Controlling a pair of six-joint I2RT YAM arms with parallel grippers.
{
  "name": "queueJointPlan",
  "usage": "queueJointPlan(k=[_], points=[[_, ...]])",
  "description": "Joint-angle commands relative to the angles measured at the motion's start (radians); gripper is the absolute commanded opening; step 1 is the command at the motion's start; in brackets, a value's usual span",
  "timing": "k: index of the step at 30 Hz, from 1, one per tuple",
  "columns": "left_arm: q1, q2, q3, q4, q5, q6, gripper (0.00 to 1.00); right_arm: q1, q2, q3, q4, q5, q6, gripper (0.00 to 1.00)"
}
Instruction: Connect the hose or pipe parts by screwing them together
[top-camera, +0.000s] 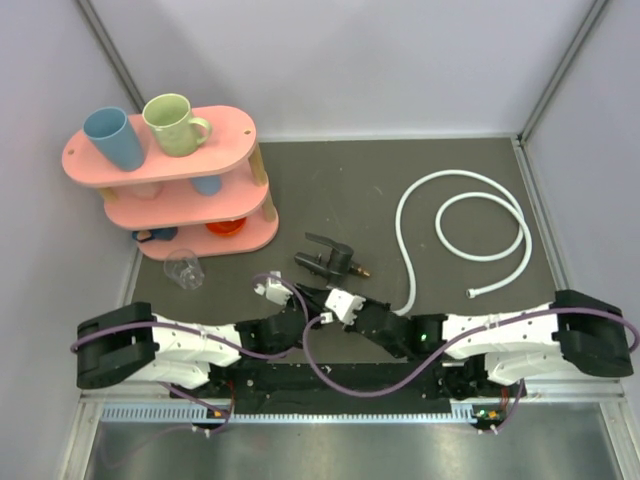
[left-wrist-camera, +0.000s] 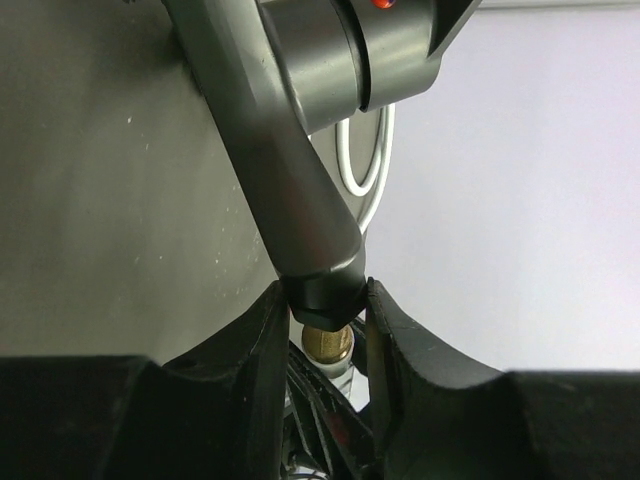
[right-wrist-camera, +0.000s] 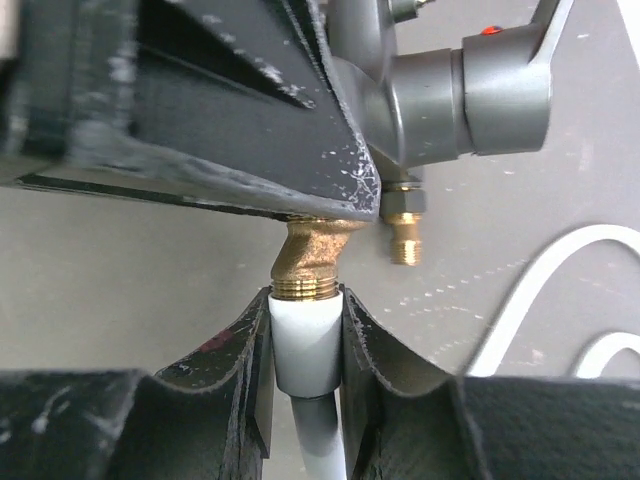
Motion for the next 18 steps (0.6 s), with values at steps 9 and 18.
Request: queueJointPlan(k=[9, 18], points=[[-0.010, 0.082, 0.000, 0.204, 0.077, 0.050, 0.00, -0.518, -0.250, -0.043, 0.102, -1.046, 0.393, 0.00], [-0.010, 0.131, -0.013, 0.253, 0.049, 0.068, 0.00, -0.675, -0.054, -0.058, 0.221, -1.425, 0.608, 0.00]])
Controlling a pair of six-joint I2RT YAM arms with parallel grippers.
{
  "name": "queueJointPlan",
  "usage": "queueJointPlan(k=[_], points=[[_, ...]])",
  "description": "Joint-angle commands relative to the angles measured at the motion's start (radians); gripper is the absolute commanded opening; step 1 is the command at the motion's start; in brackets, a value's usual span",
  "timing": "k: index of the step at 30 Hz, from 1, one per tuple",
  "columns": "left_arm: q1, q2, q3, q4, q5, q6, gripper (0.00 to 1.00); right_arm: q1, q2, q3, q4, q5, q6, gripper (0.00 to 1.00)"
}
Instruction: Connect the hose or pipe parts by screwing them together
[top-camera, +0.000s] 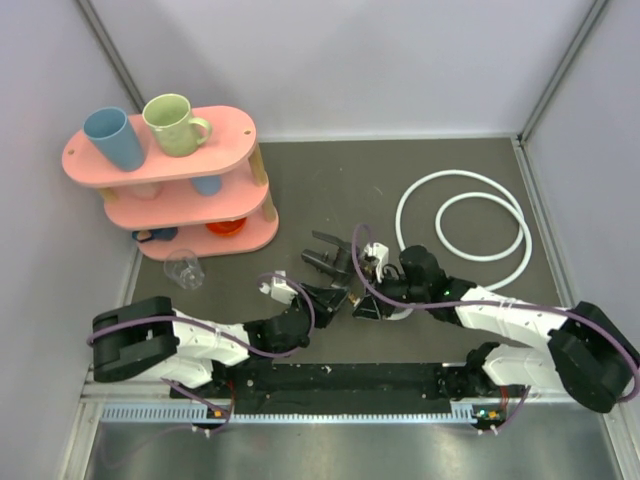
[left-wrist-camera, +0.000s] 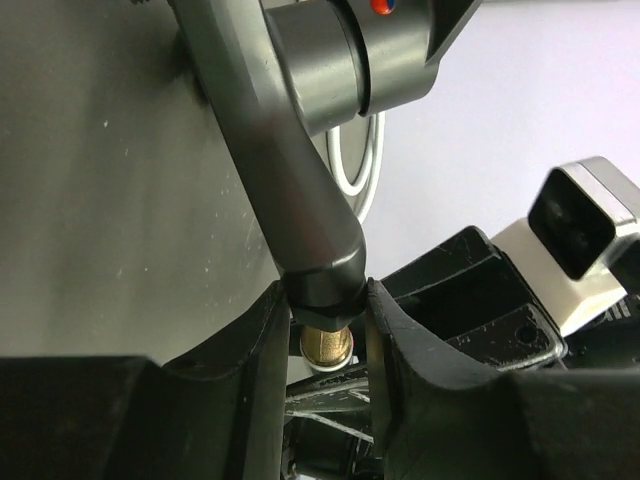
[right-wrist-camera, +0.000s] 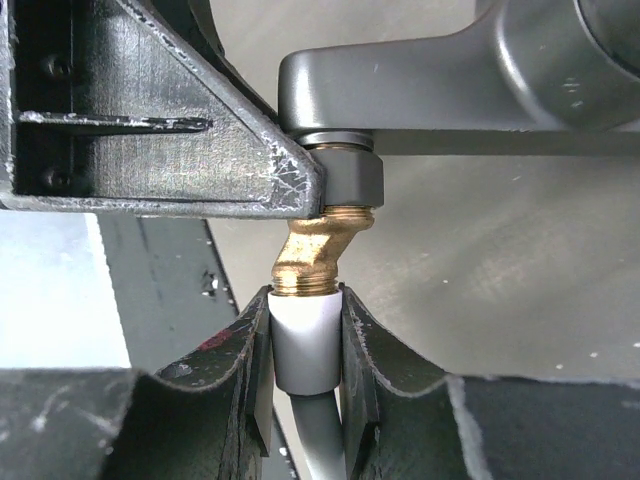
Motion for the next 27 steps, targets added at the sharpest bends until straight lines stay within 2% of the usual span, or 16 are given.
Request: queueJointPlan(k=[1, 3, 4, 6, 7, 8, 13, 16, 17, 19, 20, 23, 27], points=[[-0.015, 0.019, -0.010, 0.082, 0.030, 0.032, 0.00, -0.038, 0.049, 0.013, 0.197, -0.206, 0.146, 0.00], [-0.015, 0.019, -0.012, 0.074, 0.027, 0.026, 0.00, -0.039, 0.055, 0.030, 0.149, -0.170, 0.137, 0.05], [-0.015, 0.017, -0.012, 0.068, 0.021, 0.023, 0.00, -0.039, 0.052, 0.034, 0.134, -0.157, 0.114, 0.14], [-0.015, 0.014, -0.009, 0.058, 0.014, 0.016, 0.00, -0.039, 0.035, 0.047, 0.059, -0.081, 0.082, 0.26], [-0.015, 0.008, -0.007, 0.044, 0.003, 0.016, 0.00, -0.039, 0.005, 0.050, 0.033, -0.055, 0.067, 0.37], [-0.015, 0.005, -0.006, 0.036, -0.003, 0.016, 0.00, -0.039, -0.012, 0.051, 0.004, -0.022, 0.051, 0.43], [-0.015, -0.023, -0.001, 0.004, -0.028, 0.007, 0.00, 0.002, -0.143, 0.060, -0.153, 0.192, -0.031, 0.66], [-0.015, -0.038, 0.017, -0.028, -0.023, 0.001, 0.00, 0.093, -0.198, 0.097, -0.240, 0.347, -0.097, 0.72], [-0.015, -0.043, 0.023, -0.053, -0.020, 0.006, 0.00, 0.161, -0.212, 0.105, -0.259, 0.399, -0.119, 0.72], [-0.015, -0.058, 0.039, -0.071, -0.016, 0.009, 0.00, 0.223, -0.218, 0.126, -0.306, 0.556, -0.179, 0.72], [-0.015, -0.063, 0.042, -0.079, -0.019, 0.013, 0.00, 0.289, -0.212, 0.139, -0.320, 0.656, -0.194, 0.72], [-0.015, -0.081, 0.039, -0.094, -0.025, 0.015, 0.00, 0.384, -0.162, 0.171, -0.381, 0.877, -0.249, 0.70], [-0.013, -0.112, 0.037, -0.119, -0.039, 0.015, 0.00, 0.565, -0.074, 0.203, -0.382, 1.099, -0.332, 0.70]])
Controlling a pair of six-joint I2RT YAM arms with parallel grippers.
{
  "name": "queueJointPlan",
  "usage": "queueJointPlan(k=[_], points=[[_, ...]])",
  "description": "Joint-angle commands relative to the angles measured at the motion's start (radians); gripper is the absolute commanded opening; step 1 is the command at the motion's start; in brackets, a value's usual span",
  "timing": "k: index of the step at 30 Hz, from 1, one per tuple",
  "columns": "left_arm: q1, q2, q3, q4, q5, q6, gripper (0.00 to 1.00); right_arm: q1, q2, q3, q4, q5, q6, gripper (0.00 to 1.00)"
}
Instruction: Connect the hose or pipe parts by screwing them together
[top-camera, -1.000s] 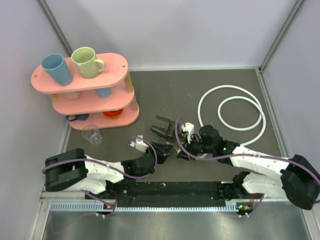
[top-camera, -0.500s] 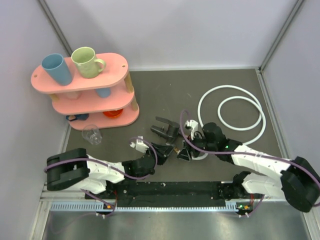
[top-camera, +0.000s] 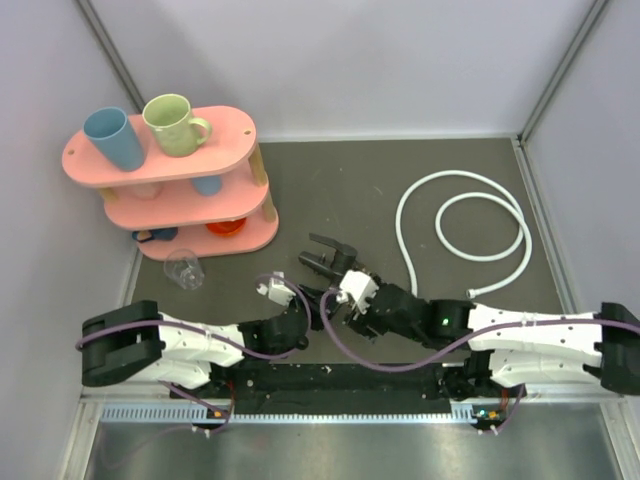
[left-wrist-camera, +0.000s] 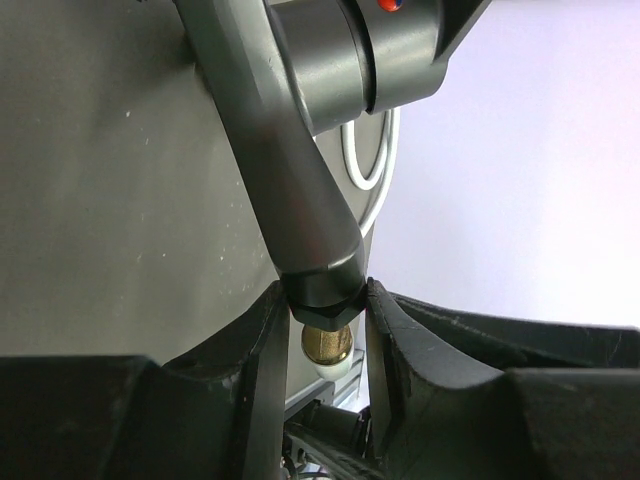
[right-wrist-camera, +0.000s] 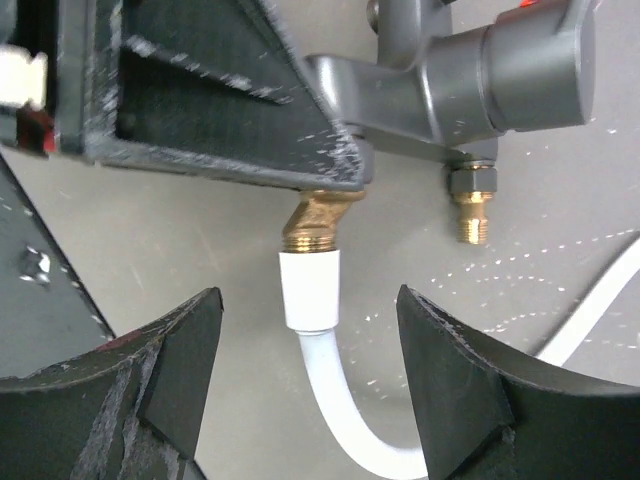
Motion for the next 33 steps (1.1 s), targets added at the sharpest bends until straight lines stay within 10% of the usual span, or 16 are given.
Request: queueJointPlan(k=[1, 17, 23, 33], points=[[-0.005, -0.056, 0.033, -0.013, -0.027, 0.029, 0.00, 0.144, 0.095, 0.073, -0.046, 0.371, -0.125, 0.70], [-0.005, -0.082, 0.033, -0.019, 0.005, 0.023, 0.00, 0.273, 0.294, 0.122, 0.125, 0.606, -0.205, 0.50], [-0.005, -0.077, 0.018, 0.016, 0.018, 0.021, 0.00, 0.261, 0.225, 0.064, 0.230, 0.557, -0.213, 0.02], [-0.005, -0.024, -0.008, 0.068, 0.033, 0.044, 0.00, -0.141, -0.036, -0.033, 0.231, -0.128, -0.029, 0.00]])
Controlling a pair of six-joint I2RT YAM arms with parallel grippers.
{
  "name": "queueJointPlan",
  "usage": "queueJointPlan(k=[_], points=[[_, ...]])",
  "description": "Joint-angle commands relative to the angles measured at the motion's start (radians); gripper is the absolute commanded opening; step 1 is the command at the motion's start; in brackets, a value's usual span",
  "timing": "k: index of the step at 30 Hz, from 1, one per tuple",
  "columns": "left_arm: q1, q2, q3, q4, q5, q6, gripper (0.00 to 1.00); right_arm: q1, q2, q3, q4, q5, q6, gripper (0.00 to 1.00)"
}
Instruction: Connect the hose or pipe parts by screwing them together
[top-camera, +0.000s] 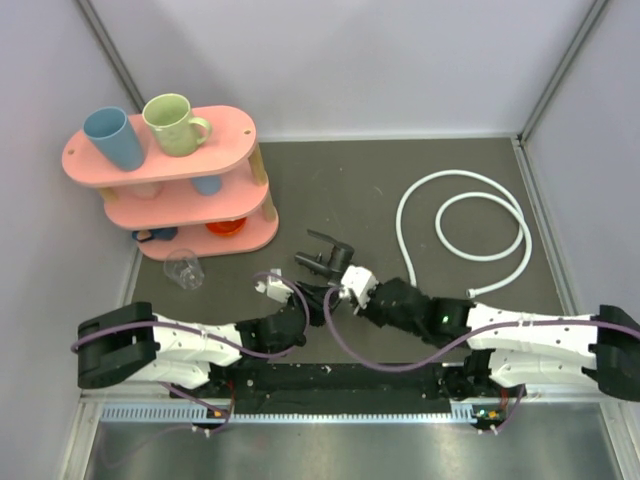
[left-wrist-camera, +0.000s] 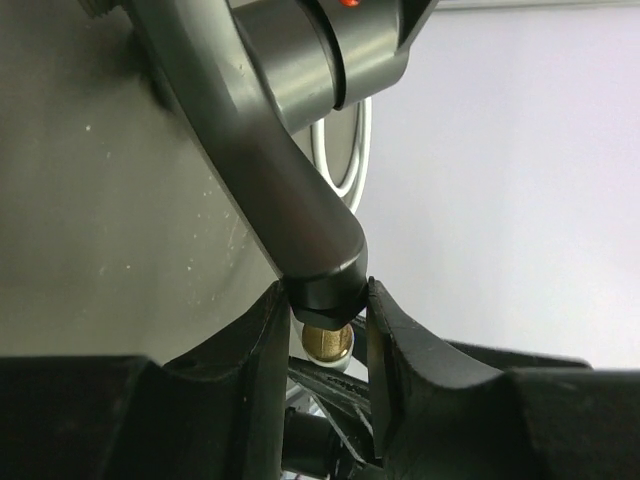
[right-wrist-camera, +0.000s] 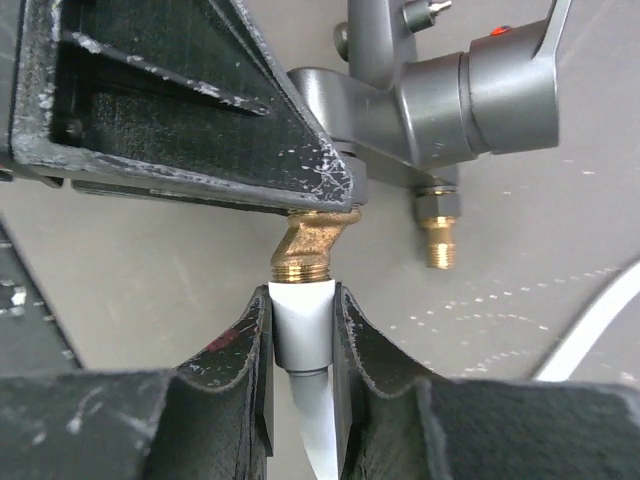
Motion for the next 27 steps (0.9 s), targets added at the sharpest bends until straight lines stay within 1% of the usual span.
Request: queueJointPlan(k=[1, 3, 4, 6, 7, 11, 12, 13, 14, 15, 16, 18, 19, 21, 22, 23, 24, 25, 26, 27], points=[[-0.011, 0.033, -0.011, 0.107, 0.043, 0.041, 0.00, -0.221, -0.112, -0.016, 0.090, -0.373, 0.124, 0.00], [-0.011, 0.053, -0.014, 0.130, 0.042, 0.052, 0.00, -0.276, -0.118, -0.033, 0.101, -0.492, 0.156, 0.00], [-0.011, 0.057, -0.014, 0.139, 0.042, 0.052, 0.00, -0.345, -0.110, -0.045, 0.107, -0.611, 0.174, 0.00], [-0.011, 0.070, -0.014, 0.152, 0.042, 0.058, 0.00, -0.411, -0.095, -0.056, 0.125, -0.711, 0.238, 0.00], [-0.011, 0.074, -0.014, 0.158, 0.045, 0.058, 0.00, -0.458, -0.068, -0.057, 0.126, -0.797, 0.284, 0.00], [-0.011, 0.074, -0.014, 0.158, 0.037, 0.066, 0.00, -0.500, -0.040, -0.083, 0.184, -0.886, 0.369, 0.00], [-0.011, 0.074, -0.014, 0.155, 0.036, 0.067, 0.00, -0.506, -0.038, -0.100, 0.208, -0.909, 0.387, 0.01], [-0.011, 0.074, -0.014, 0.152, 0.033, 0.067, 0.00, -0.515, -0.035, -0.102, 0.225, -0.915, 0.412, 0.05], [-0.011, 0.070, -0.014, 0.143, 0.027, 0.067, 0.00, -0.520, -0.028, -0.102, 0.221, -0.912, 0.411, 0.09], [-0.011, 0.068, -0.013, 0.136, 0.025, 0.061, 0.00, -0.520, -0.024, -0.090, 0.207, -0.890, 0.408, 0.14], [-0.011, 0.062, -0.013, 0.129, 0.020, 0.057, 0.00, -0.520, -0.023, -0.082, 0.166, -0.876, 0.392, 0.26], [-0.011, 0.056, -0.013, 0.112, 0.014, 0.048, 0.00, -0.519, -0.032, -0.064, 0.123, -0.831, 0.377, 0.40], [-0.011, 0.044, -0.011, 0.106, 0.011, 0.047, 0.00, -0.520, -0.044, -0.059, 0.080, -0.813, 0.359, 0.48], [-0.011, 0.033, -0.013, 0.090, 0.002, 0.047, 0.00, -0.509, -0.096, -0.059, 0.043, -0.747, 0.342, 0.55], [-0.011, 0.025, -0.013, 0.087, -0.001, 0.047, 0.00, -0.497, -0.113, -0.059, 0.031, -0.722, 0.319, 0.62], [-0.011, 0.021, -0.013, 0.083, -0.004, 0.046, 0.00, -0.486, -0.136, -0.059, 0.005, -0.693, 0.306, 0.65], [-0.011, 0.018, -0.011, 0.075, -0.010, 0.044, 0.00, -0.448, -0.171, -0.057, -0.006, -0.629, 0.297, 0.68], [-0.011, 0.013, -0.010, 0.072, -0.013, 0.044, 0.00, -0.427, -0.187, -0.056, -0.015, -0.589, 0.268, 0.74], [-0.011, 0.010, -0.007, 0.066, -0.013, 0.046, 0.00, -0.402, -0.199, -0.053, -0.046, -0.546, 0.254, 0.77], [-0.011, 0.010, -0.003, 0.060, -0.013, 0.046, 0.00, -0.332, -0.210, -0.041, -0.063, -0.441, 0.236, 0.79]])
